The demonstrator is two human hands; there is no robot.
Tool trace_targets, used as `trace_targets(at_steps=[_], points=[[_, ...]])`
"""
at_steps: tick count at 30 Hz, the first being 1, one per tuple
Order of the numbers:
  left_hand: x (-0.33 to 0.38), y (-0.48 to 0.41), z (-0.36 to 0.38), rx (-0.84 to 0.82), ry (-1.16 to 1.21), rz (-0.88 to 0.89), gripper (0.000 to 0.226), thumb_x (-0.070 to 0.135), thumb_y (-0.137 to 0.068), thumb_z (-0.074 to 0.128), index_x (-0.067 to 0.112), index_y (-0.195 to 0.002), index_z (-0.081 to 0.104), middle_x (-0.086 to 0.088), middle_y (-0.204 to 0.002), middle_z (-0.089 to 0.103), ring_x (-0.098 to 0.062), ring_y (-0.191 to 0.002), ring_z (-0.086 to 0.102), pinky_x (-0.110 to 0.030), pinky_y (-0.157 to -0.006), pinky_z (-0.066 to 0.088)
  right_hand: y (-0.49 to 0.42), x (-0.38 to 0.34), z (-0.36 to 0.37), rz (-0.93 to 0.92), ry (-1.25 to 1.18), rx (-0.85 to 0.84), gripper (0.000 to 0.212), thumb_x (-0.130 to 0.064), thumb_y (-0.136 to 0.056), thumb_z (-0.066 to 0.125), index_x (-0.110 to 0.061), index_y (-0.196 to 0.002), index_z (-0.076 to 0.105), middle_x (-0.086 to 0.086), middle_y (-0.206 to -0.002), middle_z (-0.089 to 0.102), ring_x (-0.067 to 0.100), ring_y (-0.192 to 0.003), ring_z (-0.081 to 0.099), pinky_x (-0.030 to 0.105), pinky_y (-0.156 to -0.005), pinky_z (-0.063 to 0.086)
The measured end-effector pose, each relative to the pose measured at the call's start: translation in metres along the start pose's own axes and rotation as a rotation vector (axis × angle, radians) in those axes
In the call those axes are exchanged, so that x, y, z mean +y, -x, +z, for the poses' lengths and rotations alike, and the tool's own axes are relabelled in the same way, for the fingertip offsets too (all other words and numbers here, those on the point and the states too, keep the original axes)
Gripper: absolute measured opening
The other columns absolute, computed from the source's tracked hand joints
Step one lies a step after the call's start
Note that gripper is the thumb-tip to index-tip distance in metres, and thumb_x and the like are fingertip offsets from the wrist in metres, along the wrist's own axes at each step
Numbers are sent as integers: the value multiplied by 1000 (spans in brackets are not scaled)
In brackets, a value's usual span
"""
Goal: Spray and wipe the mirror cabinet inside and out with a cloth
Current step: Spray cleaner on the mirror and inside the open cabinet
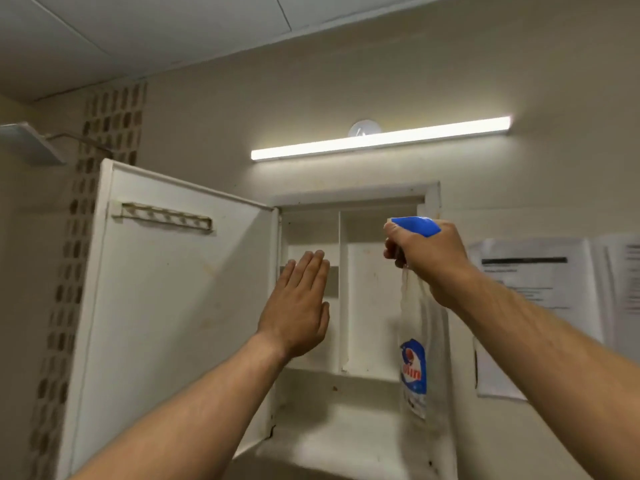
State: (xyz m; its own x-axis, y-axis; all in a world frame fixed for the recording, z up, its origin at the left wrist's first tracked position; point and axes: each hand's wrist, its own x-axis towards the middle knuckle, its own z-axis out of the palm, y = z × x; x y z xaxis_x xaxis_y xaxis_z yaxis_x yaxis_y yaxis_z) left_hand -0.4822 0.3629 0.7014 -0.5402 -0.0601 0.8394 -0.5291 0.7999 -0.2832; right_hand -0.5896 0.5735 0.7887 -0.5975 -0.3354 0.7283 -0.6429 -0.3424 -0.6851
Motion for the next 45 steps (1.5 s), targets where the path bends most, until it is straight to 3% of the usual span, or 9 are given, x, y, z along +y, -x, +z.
trace_targets(at_steps=[6,13,17,21,25,29,34,40,45], points=[[-24,-37,-15,37,51,-40,72,31,-102,30,11,-165,2,-8,-174,-4,-22,-160,-10,-41,-129,-7,-32,-45,20,-55,166,-32,27,-35,-93,75,-10,-101,70,6,-81,77,12,-68,75,30,-67,54],[-61,-55,-26,-182,35,-173,76,33,-104,28,9,-162,-13,-8,-170,-23,-23,-157,-22,-43,-129,-8,-36,-63,69,-87,285,60,30,-34,-95,72,-7,-107,66,11,-87,75,15,-65,72,27,-60,54],[-70,-68,-36,-207,41,-144,79,39,-105,31,9,-162,-15,-9,-170,-24,-24,-157,-22,-41,-129,-8,-38,-59,74,-87,435,106,31,-36,-96,71,-10,-108,59,17,-101,70,32,-91,72,44,-81,62],[-68,-82,-43,-175,67,-72,79,41,-106,30,9,-162,-16,-9,-169,-26,-23,-157,-22,-40,-128,-10,-39,-53,50,-47,488,135,37,-40,-96,71,-8,-110,59,16,-98,68,25,-77,65,34,-67,52],[-50,-97,-42,-161,211,-18,80,44,-106,35,13,-163,-12,-3,-171,-21,-18,-158,-18,-35,-126,-8,-32,-47,10,-48,519,250,33,-38,-95,71,-10,-85,59,7,-73,54,20,-58,50,32,-57,45],[-16,-102,-27,-188,300,60,84,50,-103,40,17,-165,-7,-1,-173,-12,-21,-160,-9,-39,-129,0,-19,-43,-25,-80,578,229,34,-34,-98,70,-2,-89,65,16,-76,62,21,-59,53,30,-58,47],[22,-86,9,-170,254,72,85,64,-99,28,19,-165,-4,-4,-173,-10,-28,-158,-18,-60,-124,-14,-3,-31,-53,-119,605,258,35,-28,-99,69,-10,-72,58,5,-62,52,16,-53,48,31,-53,44],[46,-57,38,-44,256,111,82,65,-98,11,20,-165,-3,-5,-172,-15,-26,-157,-22,-59,-124,-14,19,-6,-71,-78,558,227,22,-27,-98,70,-10,-85,67,8,-71,65,11,-54,59,20,-51,49],[85,-22,60,-35,329,279,79,58,-99,20,22,-165,-5,-2,-172,-16,-23,-158,-19,-51,-127,-13,52,31,-59,0,523,192,25,-25,-97,70,-8,-79,65,9,-65,60,19,-59,56,36,-60,51]])
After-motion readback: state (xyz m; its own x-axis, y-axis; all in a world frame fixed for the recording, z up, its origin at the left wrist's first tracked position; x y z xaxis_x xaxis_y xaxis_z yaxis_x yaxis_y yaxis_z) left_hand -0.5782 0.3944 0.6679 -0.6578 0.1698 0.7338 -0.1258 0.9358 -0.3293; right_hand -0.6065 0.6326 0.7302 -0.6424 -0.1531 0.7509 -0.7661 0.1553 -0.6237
